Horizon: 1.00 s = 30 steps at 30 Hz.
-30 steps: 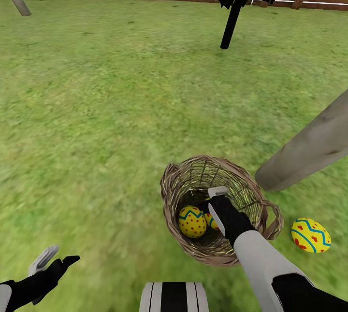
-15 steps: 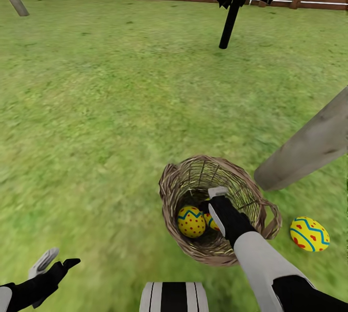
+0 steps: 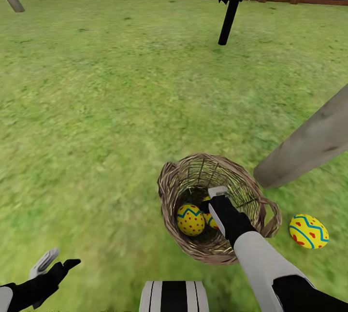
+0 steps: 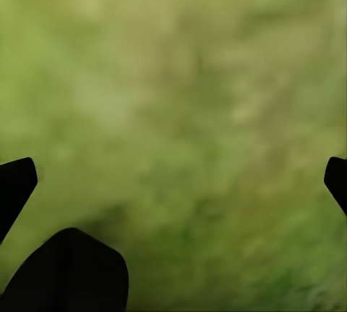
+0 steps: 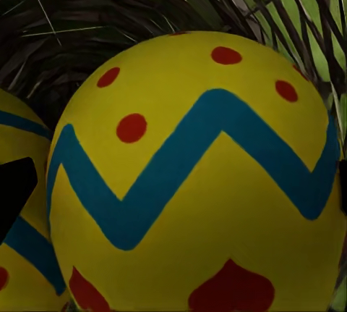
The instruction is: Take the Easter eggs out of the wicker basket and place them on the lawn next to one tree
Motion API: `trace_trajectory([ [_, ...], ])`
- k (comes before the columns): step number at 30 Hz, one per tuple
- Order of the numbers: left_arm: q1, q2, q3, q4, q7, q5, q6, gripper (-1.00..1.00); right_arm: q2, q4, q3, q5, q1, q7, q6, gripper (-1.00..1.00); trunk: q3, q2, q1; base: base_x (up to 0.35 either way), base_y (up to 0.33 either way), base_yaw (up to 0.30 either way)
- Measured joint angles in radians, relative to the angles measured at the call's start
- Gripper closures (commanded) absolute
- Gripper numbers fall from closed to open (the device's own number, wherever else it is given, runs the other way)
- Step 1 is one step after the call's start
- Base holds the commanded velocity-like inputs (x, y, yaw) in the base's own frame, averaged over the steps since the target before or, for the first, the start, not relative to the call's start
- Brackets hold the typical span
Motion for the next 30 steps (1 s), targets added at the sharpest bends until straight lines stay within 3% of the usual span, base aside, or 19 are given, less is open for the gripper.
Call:
trace_trajectory([
  [15,0.000,0.000,0.003,0.007,-0.006,0.011,0.000,-1.00,0.000,0.001,-0.001,0.006,-0.001,-0.001,0.011,-1.00,-0.004,0.000,0.000,0.000,0.000,0.000],
  [16,0.000,0.000,0.003,0.007,-0.006,0.011,0.000,-1.00,0.000,0.001,-0.001,0.006,-0.001,-0.002,0.011,1.00,-0.004,0.000,0.000,0.000,0.000,0.000],
  [30,0.000,0.001,-0.001,0.034,-0.006,0.005,0.002,-1.00,0.000,-0.008,-0.028,-0.008,-0.001,0.001,0.012,1.00,-0.004,0.000,0.000,0.000,0.000,0.000],
])
